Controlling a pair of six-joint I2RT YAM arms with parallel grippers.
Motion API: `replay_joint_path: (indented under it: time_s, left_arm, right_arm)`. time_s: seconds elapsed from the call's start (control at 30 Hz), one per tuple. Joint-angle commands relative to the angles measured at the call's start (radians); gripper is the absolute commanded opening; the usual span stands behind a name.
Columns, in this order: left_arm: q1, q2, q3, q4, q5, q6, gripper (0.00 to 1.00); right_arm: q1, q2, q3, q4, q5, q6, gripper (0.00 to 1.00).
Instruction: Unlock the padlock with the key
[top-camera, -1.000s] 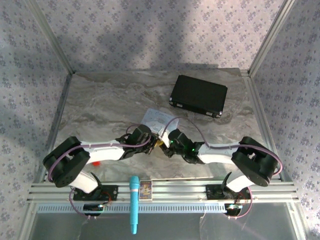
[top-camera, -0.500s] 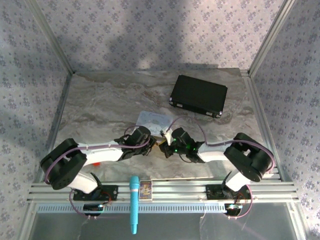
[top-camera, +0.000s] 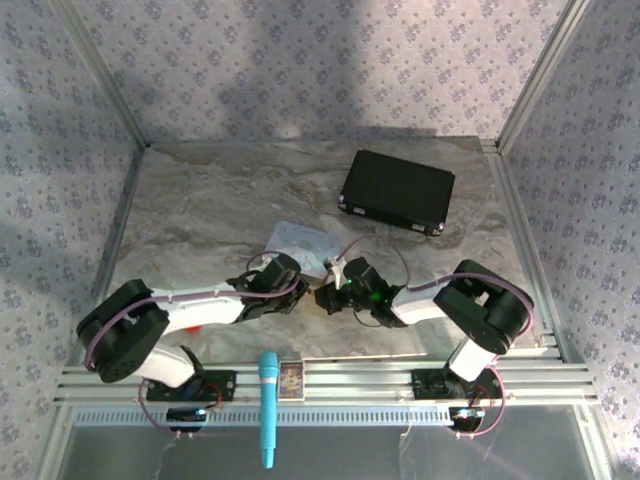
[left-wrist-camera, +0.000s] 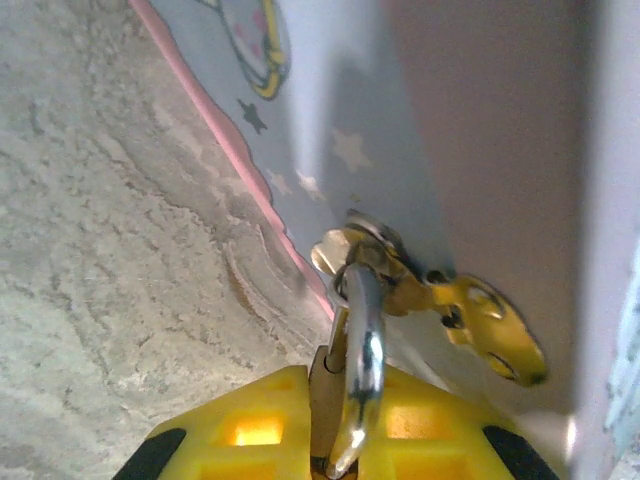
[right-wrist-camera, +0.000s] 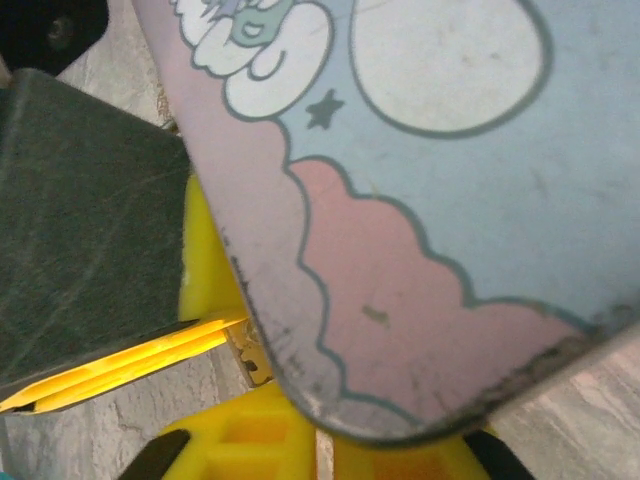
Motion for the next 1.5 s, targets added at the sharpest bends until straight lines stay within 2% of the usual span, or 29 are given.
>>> replay_joint_path:
  time_s: [0.0, 0.1, 0.27, 0.4, 0.47, 0.6, 0.73, 0.83, 0.93, 1.1, 1.23, 1.4, 1.47]
  left_arm:
    - [0.002, -0.042, 0.014, -0.084, -0.048, 0.061, 0.07]
    - [0.003, -0.051, 0.006, -0.091, -0.045, 0.090, 0.06]
    - [0.013, -0.070, 0.018, -0.154, -0.045, 0.177, 0.05]
    - [0.025, -0.090, 0.010, -0.203, -0.047, 0.224, 0.06]
    - [0.029, -0.096, 0.006, -0.215, -0.047, 0.238, 0.06]
    - [0.038, -0.095, -0.004, -0.218, -0.043, 0.248, 0.06]
    - [0.041, -0.088, -0.004, -0.214, -0.036, 0.262, 0.07]
    - [0.043, -0.069, 0.010, -0.241, -0.045, 0.303, 0.11]
    - [0.043, -0.040, 0.020, -0.291, -0.106, 0.332, 0.15]
    - [0.037, -0.015, -0.018, -0.192, -0.135, 0.335, 0.17]
    - [0.010, -0.008, 0.051, -0.306, -0.225, 0.375, 0.24]
    - [-0.004, 0.041, 0.071, -0.316, -0.253, 0.366, 0.24]
    - [-0.011, 0.052, 0.072, -0.301, -0.257, 0.366, 0.20]
  right_arm:
    - [-0.017, -0.002, -0.020, -0.050, 0.035, 0.043, 0.15]
    - [-0.020, -0.045, -0.051, -0.026, 0.087, 0.069, 0.26]
    - [-0.018, -0.167, -0.063, -0.073, 0.206, 0.108, 0.60]
    - [-0.018, -0.264, -0.033, -0.138, 0.314, 0.137, 0.78]
    - [-0.024, -0.267, 0.021, -0.208, 0.346, 0.128, 0.83]
    - [-0.048, -0.167, 0.180, -0.394, 0.353, 0.150, 0.83]
    - [-0.073, -0.069, 0.215, -0.392, 0.304, 0.231, 0.82]
    - [-0.075, -0.016, 0.233, -0.413, 0.316, 0.240, 0.77]
    - [-0.077, 0.013, 0.233, -0.406, 0.309, 0.242, 0.71]
    - [-0.086, 0.050, 0.237, -0.395, 0.272, 0.244, 0.59]
    - [-0.087, 0.064, 0.237, -0.391, 0.257, 0.249, 0.56]
    - [-0.099, 0.075, 0.226, -0.363, 0.243, 0.266, 0.52]
    - [-0.103, 0.074, 0.224, -0.360, 0.237, 0.265, 0.51]
